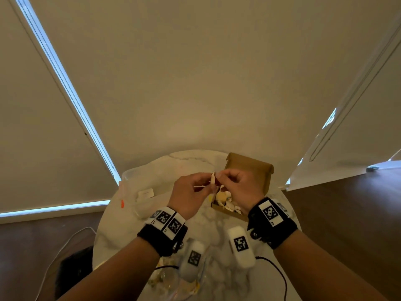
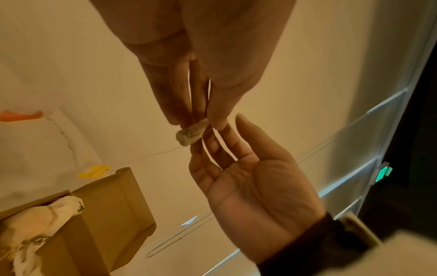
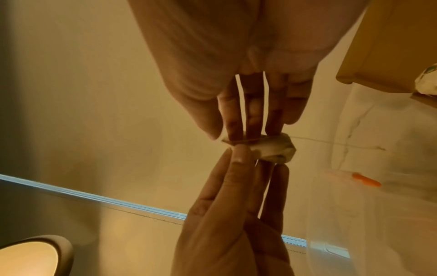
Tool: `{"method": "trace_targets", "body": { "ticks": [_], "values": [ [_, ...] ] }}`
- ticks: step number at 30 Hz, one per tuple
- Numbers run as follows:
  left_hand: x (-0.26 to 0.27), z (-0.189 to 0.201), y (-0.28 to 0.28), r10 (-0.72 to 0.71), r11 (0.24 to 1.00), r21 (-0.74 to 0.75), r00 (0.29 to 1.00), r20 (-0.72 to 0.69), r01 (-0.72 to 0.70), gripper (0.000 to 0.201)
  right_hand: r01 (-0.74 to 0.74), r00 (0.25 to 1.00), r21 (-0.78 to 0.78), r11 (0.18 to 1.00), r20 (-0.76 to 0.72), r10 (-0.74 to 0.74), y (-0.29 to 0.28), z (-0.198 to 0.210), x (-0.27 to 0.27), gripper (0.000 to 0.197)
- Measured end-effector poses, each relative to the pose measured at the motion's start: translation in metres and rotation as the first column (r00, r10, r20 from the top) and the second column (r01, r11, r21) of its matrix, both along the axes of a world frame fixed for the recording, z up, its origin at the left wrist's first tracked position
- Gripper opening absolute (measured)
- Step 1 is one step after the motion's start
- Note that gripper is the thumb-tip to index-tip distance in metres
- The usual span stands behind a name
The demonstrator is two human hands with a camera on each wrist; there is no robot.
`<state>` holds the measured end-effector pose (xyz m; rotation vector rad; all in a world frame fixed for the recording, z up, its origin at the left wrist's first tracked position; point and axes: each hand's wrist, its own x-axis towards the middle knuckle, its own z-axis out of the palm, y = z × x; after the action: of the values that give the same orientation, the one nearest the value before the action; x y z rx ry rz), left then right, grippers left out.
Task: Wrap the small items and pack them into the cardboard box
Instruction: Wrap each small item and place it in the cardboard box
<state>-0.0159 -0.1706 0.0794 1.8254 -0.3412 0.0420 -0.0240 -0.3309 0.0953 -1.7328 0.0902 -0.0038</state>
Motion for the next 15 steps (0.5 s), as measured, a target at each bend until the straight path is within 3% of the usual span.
{"method": "trace_targets", "body": {
  "ticks": [4, 10, 15],
  "values": [
    [0.006, 0.013, 0.005, -0.041, 0.998, 0.041, 0.999, 0.012, 0.04, 0.014, -0.03, 1.0, 0.073, 0.997, 0.004, 0.029, 0.001, 0.005, -0.001, 0.022],
    [0.014, 0.023, 0.006, -0.096, 0.994, -0.065, 0.984, -0.152, 0.087, 0.023, -0.015, 0.996, -0.051, 0.999, 0.086, 0.019, 0.003, 0.009, -0.004, 0.002],
    [0.012, 0.027, 0.005, -0.156, 0.987, -0.075, 0.973, -0.172, 0.145, 0.018, 0.008, 0.994, -0.122, 0.992, 0.107, 0.005, 0.005, 0.008, -0.006, 0.007]
  ]
}}
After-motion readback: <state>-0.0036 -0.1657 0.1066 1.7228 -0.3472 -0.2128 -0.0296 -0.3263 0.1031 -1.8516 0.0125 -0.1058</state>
